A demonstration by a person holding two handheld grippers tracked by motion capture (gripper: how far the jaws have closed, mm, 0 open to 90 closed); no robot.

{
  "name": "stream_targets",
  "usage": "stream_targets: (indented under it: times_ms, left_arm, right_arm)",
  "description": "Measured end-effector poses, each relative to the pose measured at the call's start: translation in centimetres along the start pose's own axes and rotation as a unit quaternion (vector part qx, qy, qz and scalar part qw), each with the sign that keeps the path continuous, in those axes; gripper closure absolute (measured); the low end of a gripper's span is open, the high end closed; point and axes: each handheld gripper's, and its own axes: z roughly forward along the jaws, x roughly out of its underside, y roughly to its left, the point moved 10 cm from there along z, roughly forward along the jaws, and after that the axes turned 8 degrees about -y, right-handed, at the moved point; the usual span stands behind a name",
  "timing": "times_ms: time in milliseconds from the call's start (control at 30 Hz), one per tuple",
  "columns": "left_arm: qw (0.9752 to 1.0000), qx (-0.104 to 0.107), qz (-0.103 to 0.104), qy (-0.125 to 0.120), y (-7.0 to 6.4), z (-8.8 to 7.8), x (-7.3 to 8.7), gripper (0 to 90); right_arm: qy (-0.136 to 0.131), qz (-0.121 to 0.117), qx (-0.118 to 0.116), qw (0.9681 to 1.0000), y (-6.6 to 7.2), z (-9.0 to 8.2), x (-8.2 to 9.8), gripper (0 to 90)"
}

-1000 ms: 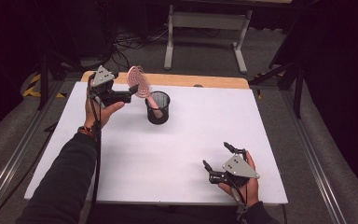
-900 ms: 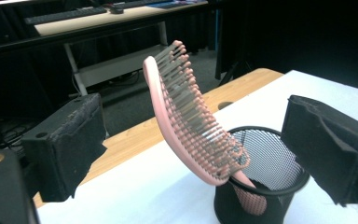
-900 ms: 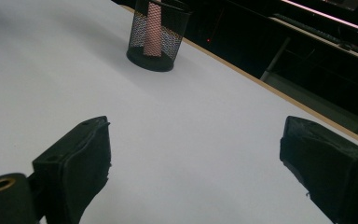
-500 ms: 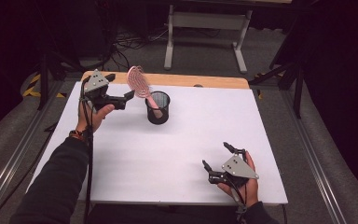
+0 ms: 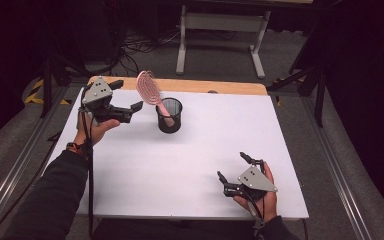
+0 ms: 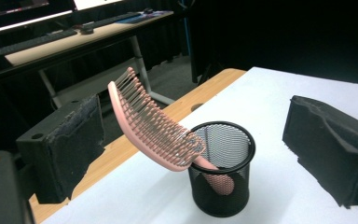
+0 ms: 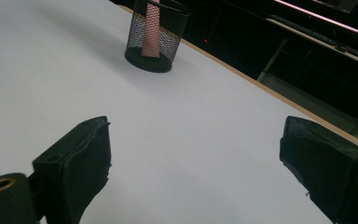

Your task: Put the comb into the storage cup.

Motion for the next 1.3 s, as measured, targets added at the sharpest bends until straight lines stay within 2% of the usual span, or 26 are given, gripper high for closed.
stream_targets:
  times_ms: [500, 767, 867, 1033, 1300]
  left_arm:
    - [0.9997, 0.014, 0.018, 0.004, -1.3, -1.0, 0.1, 5.9]
    - [0.9993, 0.023, 0.029, -0.004, -2.4, -1.7, -0.1, 5.8]
    - [0.9993, 0.017, 0.033, -0.002, -2.7, -1.9, 0.0, 5.9]
    - [0.9989, 0.034, 0.032, -0.001, -3.9, -2.2, 0.2, 5.9]
    - [0.9982, 0.043, 0.041, 0.002, -5.1, -2.7, 0.4, 5.9]
  right_arm:
    - [-0.004, -0.004, 0.005, 1.0000, -0.3, -0.1, -0.2, 9.8]
    - [-0.004, -0.004, 0.008, 1.0000, -0.5, -0.2, -0.3, 9.8]
    - [-0.004, -0.004, 0.008, 1.0000, -0.6, -0.2, -0.3, 9.8]
    - [-0.004, -0.006, 0.006, 1.0000, -0.4, -0.2, -0.3, 9.8]
    - [-0.004, -0.008, 0.006, 0.9999, -0.4, -0.2, -0.3, 9.8]
